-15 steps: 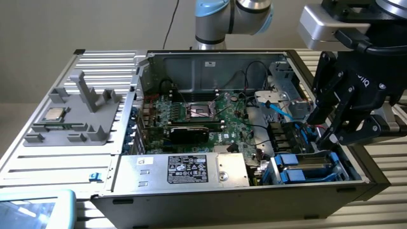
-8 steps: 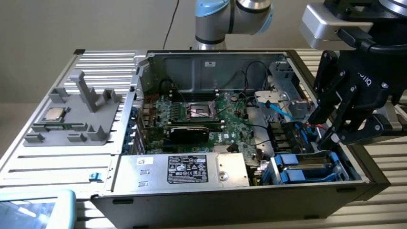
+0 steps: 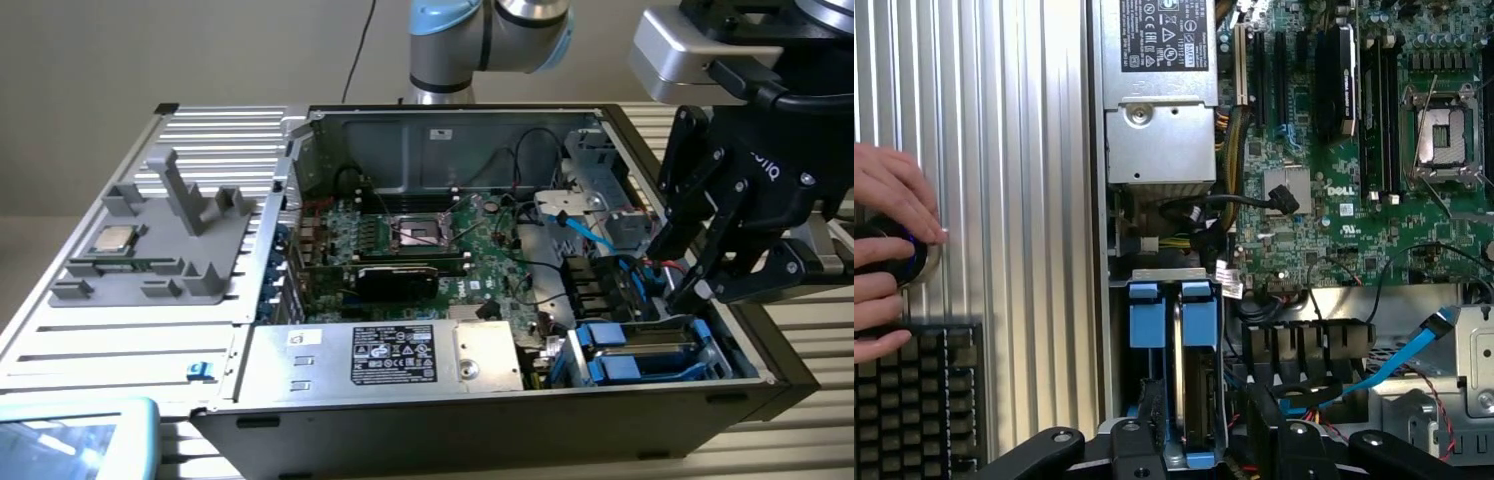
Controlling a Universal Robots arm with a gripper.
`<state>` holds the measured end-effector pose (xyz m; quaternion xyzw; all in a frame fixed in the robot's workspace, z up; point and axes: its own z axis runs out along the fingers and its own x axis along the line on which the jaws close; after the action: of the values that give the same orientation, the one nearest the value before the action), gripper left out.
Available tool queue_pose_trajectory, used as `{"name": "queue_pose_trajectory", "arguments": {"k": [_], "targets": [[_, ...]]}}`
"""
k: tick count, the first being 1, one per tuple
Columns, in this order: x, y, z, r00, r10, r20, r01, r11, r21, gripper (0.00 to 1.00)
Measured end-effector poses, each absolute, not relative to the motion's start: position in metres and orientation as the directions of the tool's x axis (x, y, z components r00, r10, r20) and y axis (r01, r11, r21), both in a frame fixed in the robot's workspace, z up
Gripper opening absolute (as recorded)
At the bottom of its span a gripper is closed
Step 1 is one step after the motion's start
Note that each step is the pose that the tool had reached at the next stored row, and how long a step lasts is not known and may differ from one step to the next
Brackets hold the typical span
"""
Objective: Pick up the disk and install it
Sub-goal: 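Insert the disk into the insertion slot, then insert the first disk wire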
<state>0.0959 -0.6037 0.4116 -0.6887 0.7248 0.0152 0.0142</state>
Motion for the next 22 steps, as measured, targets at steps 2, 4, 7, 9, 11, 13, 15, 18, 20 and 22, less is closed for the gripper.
{"name": "queue_pose_trajectory", "arguments": {"k": [2, 4, 7, 9, 11, 13, 15, 18, 20, 22], "targets": [[0.096, -0.604, 0.412, -0.051, -0.998, -0.042, -0.999, 0.051, 0.002, 0.47], [0.096, -0.604, 0.412, -0.051, -0.998, -0.042, -0.999, 0.051, 0.002, 0.53], [0.097, -0.603, 0.412, -0.052, -0.998, -0.041, -0.999, 0.052, 0.002, 0.6], [0.101, -0.603, 0.411, -0.054, -0.998, -0.041, -0.999, 0.054, 0.002, 0.6], [0.11, -0.602, 0.411, -0.054, -0.998, -0.041, -0.999, 0.054, 0.002, 0.6], [0.119, -0.602, 0.411, -0.054, -0.998, -0.041, -0.999, 0.054, 0.002, 0.6], [0.128, -0.601, 0.411, -0.054, -0.998, -0.041, -0.999, 0.054, 0.002, 0.6], [0.139, -0.598, 0.409, -0.054, -0.998, -0.041, -0.999, 0.054, 0.002, 0.6], [0.144, -0.594, 0.408, -0.054, -0.998, -0.041, -0.999, 0.054, 0.002, 0.6], [0.146, -0.589, 0.406, -0.055, -0.998, -0.041, -0.999, 0.055, 0.002, 0.6]]}}
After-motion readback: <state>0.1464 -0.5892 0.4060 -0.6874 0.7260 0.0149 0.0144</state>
